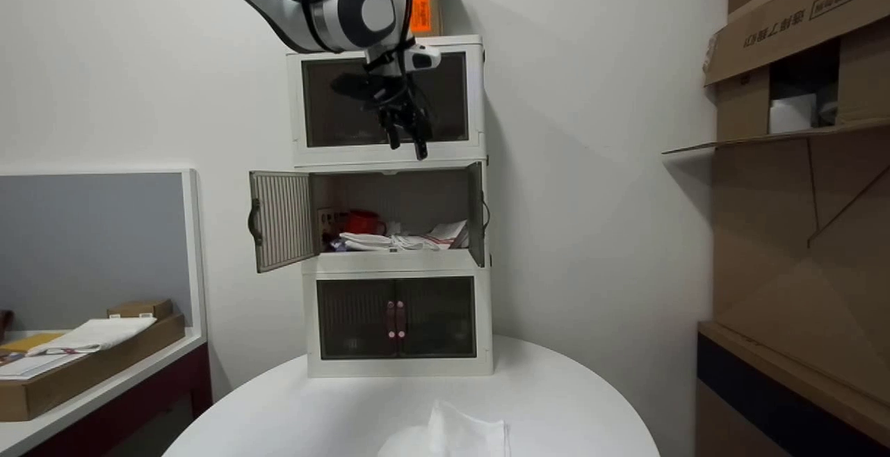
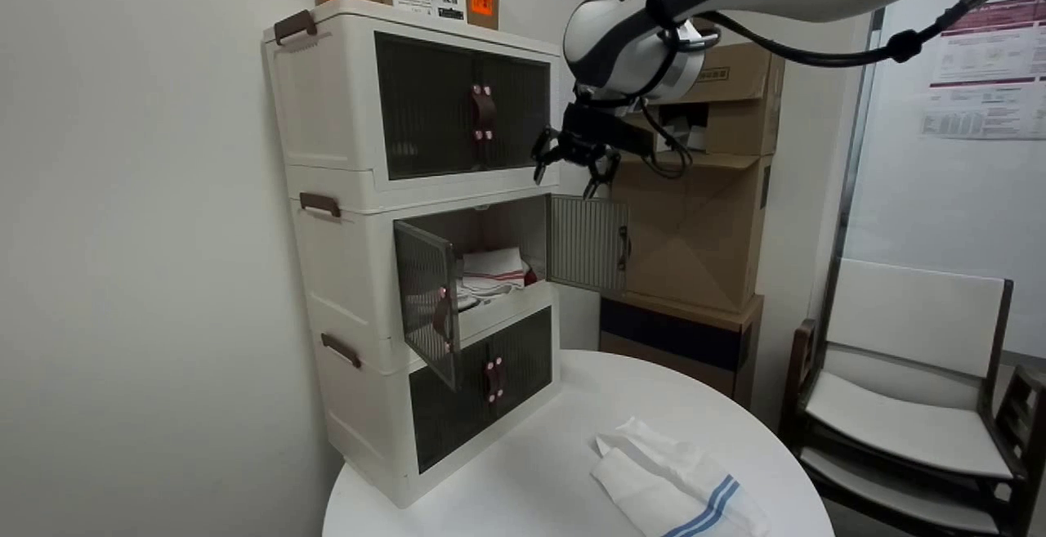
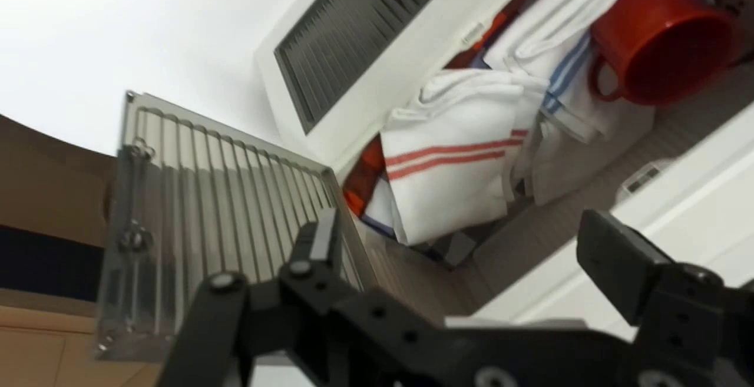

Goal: Open the middle right cabinet door

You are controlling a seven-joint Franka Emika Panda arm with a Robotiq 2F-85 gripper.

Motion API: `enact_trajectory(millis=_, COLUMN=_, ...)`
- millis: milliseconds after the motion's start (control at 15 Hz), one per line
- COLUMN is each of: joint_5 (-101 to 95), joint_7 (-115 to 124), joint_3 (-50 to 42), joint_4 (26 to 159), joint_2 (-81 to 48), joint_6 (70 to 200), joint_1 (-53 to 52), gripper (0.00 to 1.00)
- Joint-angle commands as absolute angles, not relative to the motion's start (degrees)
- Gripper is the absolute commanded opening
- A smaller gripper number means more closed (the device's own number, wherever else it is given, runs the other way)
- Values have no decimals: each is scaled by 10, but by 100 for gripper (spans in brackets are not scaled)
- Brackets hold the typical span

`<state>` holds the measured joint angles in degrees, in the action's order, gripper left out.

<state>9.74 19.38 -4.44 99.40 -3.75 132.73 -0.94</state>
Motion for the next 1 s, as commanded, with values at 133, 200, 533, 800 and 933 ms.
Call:
enact_trajectory(millis=133, joint_5=18, joint_7=78, joint_3=-41, joint_4=1195, joint_2=124, joint_6=1271, joint_1=17, gripper=100)
enact_trajectory(millis=200, joint_5=2, joint_7=53, joint_3=-40, joint_4=1223, joint_2=153, joint_6=1260, joint_1=20, gripper=100)
enact_trajectory(millis=533, joint_5=13, joint_7=-104, joint_3=-53, joint_4=1347, joint_2=290, joint_6=1274, joint_1=7, gripper=100)
enact_trajectory(millis=800, joint_5=10, joint_7=-138, joint_3=-56, joint_4=1345, joint_2=301, joint_6=1261, joint_1=2, gripper=100)
enact_trajectory(millis=933, joint_5=12, joint_7=-167, joint_3=-65, joint_4=1365, joint_2=333, joint_6=1261, joint_1=-6, gripper=100)
